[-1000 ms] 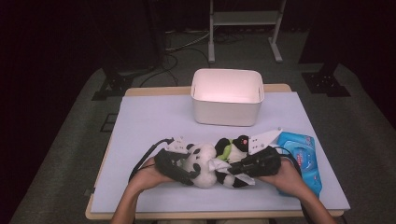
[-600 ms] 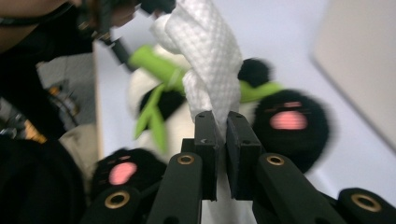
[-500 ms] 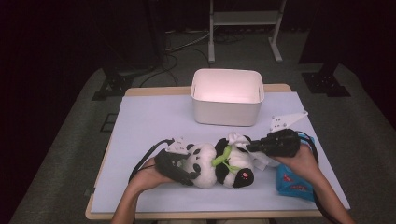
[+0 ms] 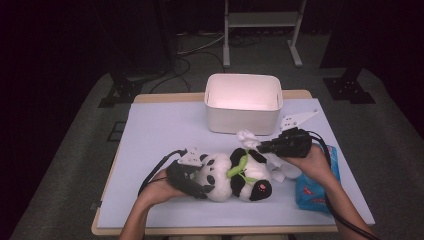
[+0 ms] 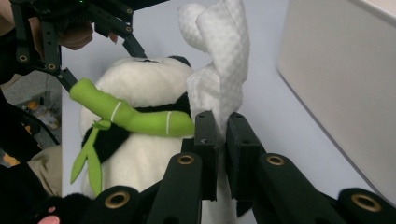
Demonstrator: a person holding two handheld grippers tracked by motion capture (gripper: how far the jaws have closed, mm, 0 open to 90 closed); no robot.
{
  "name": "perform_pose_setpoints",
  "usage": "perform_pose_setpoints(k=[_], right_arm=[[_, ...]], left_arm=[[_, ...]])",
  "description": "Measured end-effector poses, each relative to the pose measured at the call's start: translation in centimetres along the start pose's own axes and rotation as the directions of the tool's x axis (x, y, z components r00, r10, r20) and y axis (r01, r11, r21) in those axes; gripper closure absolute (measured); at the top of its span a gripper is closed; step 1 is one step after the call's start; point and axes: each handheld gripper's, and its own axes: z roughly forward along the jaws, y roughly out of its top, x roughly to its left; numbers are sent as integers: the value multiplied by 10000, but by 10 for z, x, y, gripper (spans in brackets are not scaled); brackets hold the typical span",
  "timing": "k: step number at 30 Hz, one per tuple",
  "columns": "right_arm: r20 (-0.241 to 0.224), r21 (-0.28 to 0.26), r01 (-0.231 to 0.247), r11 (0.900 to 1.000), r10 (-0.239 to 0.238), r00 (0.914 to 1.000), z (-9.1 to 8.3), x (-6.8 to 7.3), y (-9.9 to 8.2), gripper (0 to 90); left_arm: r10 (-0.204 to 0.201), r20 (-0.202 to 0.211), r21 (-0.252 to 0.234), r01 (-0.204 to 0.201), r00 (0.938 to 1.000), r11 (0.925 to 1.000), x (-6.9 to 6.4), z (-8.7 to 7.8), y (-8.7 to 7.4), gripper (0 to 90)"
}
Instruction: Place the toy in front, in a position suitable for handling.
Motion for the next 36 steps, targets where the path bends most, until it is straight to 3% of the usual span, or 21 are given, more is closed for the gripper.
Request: perform_pose_setpoints(k=[5,14,19,25,30,36], right_arm=[[-34,139,124,9998,-124,9999,2,2,3,832],[-90,139,97,9999,-96,9999,-7,6,-7,831],[-429,447,460,9979,-441,9981,13,16,5,832],[-433,925,701,9932,-663,9969,37,22,15,832],[-530,882,641,9940,-596,9968,40,25,18,832],[-709,724,573,9957,-521,9961,30,26,8,832]], left_arm=[[-23,-18,-20,23,10000,10000,-1,0,0,203],[23,-70,82,-22,10000,10000,-1,0,2,205],[12,40,206,-13,10000,9998,-4,-1,5,220],[129,78,372,-132,9999,9992,-6,-2,5,221],[40,52,409,-42,10000,9992,-8,-2,6,223],[113,-46,400,-111,9999,9991,-7,-1,5,224]])
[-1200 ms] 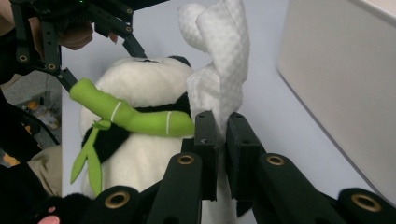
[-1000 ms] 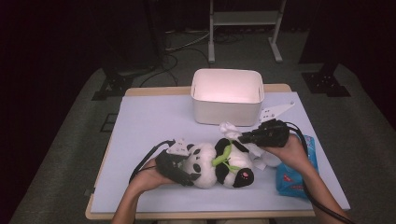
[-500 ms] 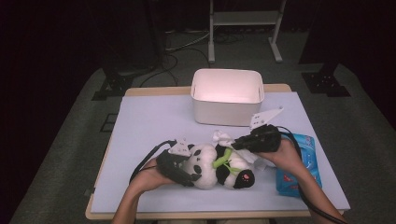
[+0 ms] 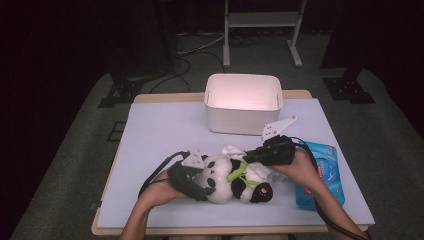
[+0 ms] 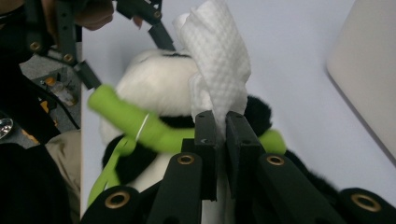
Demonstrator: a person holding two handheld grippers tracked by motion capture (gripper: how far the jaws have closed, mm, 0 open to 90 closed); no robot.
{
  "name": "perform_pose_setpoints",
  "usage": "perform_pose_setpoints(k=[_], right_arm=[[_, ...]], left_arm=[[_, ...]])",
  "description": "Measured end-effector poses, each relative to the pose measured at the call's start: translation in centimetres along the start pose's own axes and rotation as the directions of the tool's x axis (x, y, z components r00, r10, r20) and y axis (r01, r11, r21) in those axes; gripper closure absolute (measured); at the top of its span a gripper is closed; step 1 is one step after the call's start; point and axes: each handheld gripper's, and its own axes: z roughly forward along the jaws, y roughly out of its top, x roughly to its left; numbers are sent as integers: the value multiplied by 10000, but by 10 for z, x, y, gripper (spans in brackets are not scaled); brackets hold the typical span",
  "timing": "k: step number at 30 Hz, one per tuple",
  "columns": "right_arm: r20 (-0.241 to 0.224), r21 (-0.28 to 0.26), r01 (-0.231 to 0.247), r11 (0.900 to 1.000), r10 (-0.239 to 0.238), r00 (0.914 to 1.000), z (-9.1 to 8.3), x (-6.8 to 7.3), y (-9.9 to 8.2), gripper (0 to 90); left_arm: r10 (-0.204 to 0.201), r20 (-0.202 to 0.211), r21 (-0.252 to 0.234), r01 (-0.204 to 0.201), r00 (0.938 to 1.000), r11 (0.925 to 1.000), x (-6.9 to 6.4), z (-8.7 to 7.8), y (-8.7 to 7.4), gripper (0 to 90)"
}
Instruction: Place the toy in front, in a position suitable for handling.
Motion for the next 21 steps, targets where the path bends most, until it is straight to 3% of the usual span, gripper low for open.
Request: perform_pose_setpoints(k=[7,13,21], right_arm=[[-9,-120,-255,9996,255,9997,-16,4,-29,831],[-25,-239,-770,9967,769,9970,-25,3,-54,831],[-136,-348,-910,9952,906,9958,-27,7,-64,831]], left_arm=[[-79,17,-104,80,10000,9999,2,1,-1,223],[-55,19,-86,55,10000,9999,2,1,-1,222],[-70,46,-90,71,10000,9999,3,1,-1,222]])
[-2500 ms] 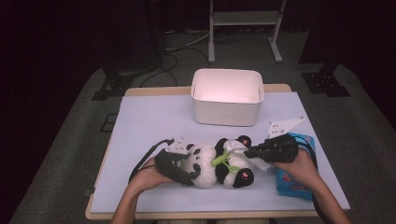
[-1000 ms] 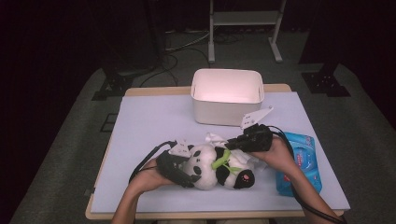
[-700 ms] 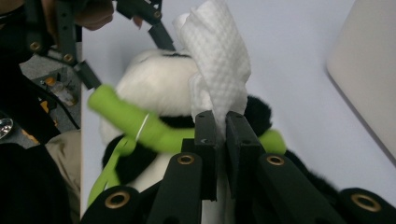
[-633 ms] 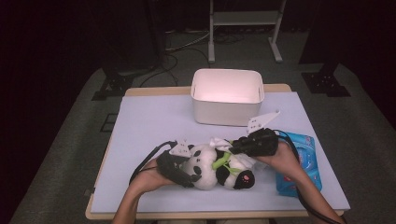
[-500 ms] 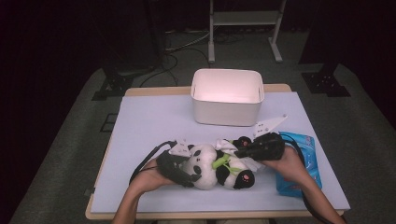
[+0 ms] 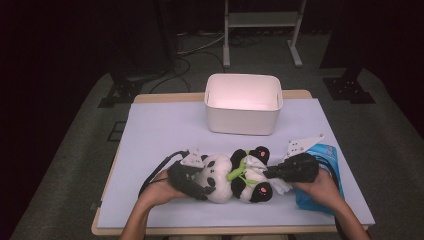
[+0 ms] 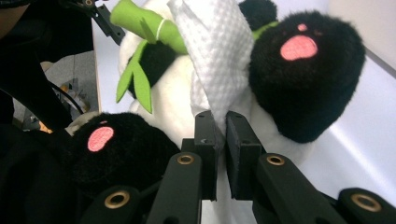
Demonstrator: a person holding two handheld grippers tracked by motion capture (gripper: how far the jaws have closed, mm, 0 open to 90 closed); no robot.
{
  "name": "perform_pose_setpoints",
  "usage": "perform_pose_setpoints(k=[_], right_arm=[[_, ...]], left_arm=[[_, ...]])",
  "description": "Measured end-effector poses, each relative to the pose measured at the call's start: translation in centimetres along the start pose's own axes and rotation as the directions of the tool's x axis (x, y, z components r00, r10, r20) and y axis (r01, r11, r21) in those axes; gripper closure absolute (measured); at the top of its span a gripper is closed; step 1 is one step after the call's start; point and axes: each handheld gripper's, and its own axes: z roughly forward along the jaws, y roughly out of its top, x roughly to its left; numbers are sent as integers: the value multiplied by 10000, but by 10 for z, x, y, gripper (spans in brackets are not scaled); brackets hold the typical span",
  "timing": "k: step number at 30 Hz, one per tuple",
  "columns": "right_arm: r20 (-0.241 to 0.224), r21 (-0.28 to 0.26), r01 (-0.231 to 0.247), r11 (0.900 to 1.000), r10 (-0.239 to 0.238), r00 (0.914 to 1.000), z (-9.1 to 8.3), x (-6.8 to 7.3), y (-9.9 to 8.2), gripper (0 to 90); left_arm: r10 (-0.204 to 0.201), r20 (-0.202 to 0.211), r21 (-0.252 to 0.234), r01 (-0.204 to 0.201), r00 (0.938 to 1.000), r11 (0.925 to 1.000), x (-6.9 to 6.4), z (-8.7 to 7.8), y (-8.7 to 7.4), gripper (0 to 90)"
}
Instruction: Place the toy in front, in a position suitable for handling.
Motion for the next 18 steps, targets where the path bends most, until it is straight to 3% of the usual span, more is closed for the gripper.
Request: perform_pose_setpoints(k=[5,7,10,14,18], right_arm=[[-288,-99,269,9996,-272,9992,2,5,10,831],[-521,-88,659,9978,-663,9964,7,14,21,831],[-672,-111,883,9960,-888,9938,11,21,29,831],[-1035,-12,1482,9890,-1475,9836,24,39,46,831],[-1026,324,1835,9825,-1793,9784,33,44,50,831]], left_arm=[[-8,-19,16,9,10000,10000,0,0,1,223],[-20,-15,2,20,10000,10000,0,0,0,223],[-30,-32,-11,30,10000,10000,-1,0,1,223],[-61,-58,-16,61,10000,10000,-1,0,1,223],[-29,-56,-23,29,10000,10000,-1,0,1,223]])
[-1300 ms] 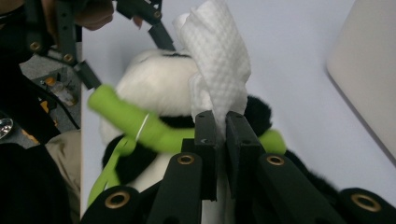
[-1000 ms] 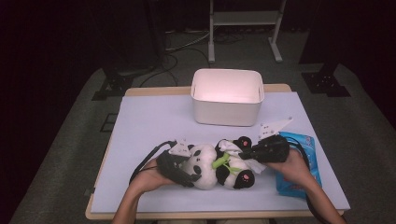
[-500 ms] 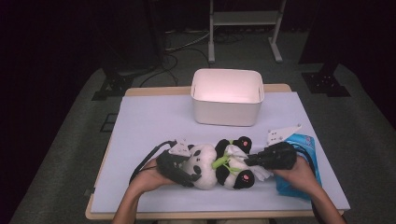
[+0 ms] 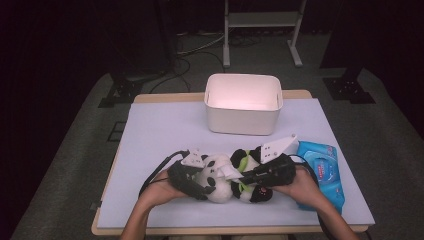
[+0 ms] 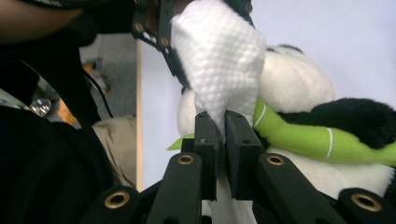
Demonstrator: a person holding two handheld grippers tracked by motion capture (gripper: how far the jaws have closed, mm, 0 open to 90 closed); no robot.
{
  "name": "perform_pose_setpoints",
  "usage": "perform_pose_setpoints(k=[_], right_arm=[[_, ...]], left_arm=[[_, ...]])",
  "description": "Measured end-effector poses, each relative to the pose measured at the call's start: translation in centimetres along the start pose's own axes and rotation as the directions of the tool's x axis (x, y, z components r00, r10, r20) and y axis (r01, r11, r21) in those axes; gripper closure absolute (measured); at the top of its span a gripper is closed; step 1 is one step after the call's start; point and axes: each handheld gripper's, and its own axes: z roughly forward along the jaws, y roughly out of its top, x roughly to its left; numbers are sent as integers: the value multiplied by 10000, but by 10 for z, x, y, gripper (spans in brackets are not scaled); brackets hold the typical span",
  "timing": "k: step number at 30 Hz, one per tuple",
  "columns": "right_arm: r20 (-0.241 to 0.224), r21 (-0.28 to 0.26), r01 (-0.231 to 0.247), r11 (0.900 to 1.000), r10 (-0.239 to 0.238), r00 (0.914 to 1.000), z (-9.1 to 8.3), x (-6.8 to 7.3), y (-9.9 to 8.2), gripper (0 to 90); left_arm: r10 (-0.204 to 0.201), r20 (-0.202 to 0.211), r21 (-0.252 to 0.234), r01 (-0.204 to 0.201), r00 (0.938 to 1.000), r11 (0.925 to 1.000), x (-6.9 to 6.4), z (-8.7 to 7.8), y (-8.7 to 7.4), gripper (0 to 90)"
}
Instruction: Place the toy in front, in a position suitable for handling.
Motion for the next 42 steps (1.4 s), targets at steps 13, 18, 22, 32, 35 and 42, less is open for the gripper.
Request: perform_pose_setpoints(k=[13,18,22,32,35,42], right_arm=[[324,280,-808,9963,798,9963,-12,-11,-28,832],[405,284,-951,9951,939,9948,-18,-14,-34,832],[423,326,-972,9947,958,9945,-17,-14,-32,832],[463,-108,-1044,9945,1048,9934,-18,-20,-28,833],[374,-361,-943,9949,956,9947,-20,-17,-24,834],[248,-343,-302,9990,311,9992,-15,-5,3,834]], left_arm=[[-66,359,-233,74,9993,9997,14,-3,-12,152],[-528,687,16,528,9962,9986,22,3,-21,95],[-1002,1302,-132,1028,9864,9946,28,10,-28,103],[-1347,1608,-472,1439,9778,9885,31,5,-24,197],[-1329,1562,-652,1445,9787,9874,28,2,-20,203],[-816,1221,-610,895,9892,9941,13,-3,-3,215]])
